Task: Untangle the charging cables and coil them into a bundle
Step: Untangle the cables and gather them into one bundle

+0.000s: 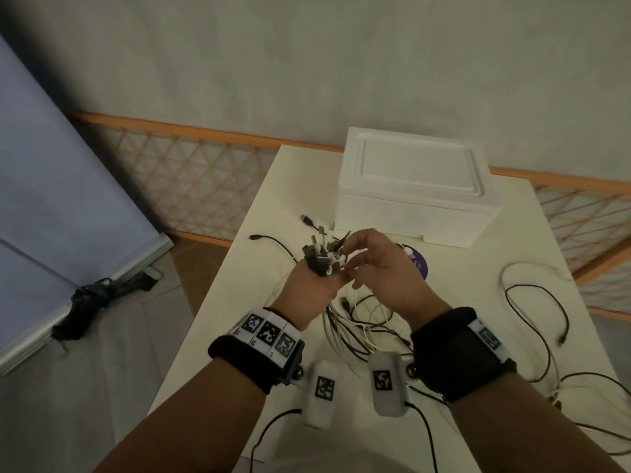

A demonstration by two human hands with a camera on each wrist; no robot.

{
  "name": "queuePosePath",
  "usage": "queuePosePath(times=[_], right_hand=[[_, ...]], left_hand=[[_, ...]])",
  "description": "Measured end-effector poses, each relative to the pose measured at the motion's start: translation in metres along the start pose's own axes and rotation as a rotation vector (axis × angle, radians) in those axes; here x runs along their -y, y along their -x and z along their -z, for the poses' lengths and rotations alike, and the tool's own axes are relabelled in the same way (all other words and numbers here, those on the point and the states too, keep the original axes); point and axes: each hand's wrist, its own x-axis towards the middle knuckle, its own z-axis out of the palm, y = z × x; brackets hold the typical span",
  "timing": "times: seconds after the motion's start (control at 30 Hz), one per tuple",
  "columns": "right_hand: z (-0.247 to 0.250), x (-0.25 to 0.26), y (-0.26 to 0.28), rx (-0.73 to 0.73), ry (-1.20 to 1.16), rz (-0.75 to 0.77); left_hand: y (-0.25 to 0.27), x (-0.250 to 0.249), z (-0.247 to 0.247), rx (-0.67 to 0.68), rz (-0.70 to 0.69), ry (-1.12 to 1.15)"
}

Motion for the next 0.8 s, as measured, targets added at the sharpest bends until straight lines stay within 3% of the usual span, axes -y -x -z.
queuePosePath(times=[0.17,0.27,0.37,0.53,0.6,0.73,0.8], right_hand=[[-0.009,-0.015,-0.003,0.156,0.238,0.006],[-0.018,-0.022,-0.002,0.166,0.375,0.003],[-0.024,-0.023,0.001,0.157,0.445,0.035],[-0.023,-0.024,0.004,0.066,0.376,0.067],[-0.022,-0.022,0.005,0.021,0.378,0.083],[-0.020,-0.024,0.003,0.061,0.549,0.120],[-0.017,-0.036,-0.001,0.128,0.708,0.149]], left_hand=[[0.006,-0.001,0.008,-0.078,-0.040,0.162],[0.006,0.000,0.012,-0.144,-0.014,0.208],[0.007,0.001,0.012,-0.109,-0.030,0.239],[0.008,0.004,0.012,-0.100,-0.077,0.175],[0.009,0.009,0.015,-0.114,-0.028,0.113],[0.015,0.005,0.011,-0.181,-0.010,-0.032],[0.016,-0.007,0.009,-0.177,0.006,0.056]])
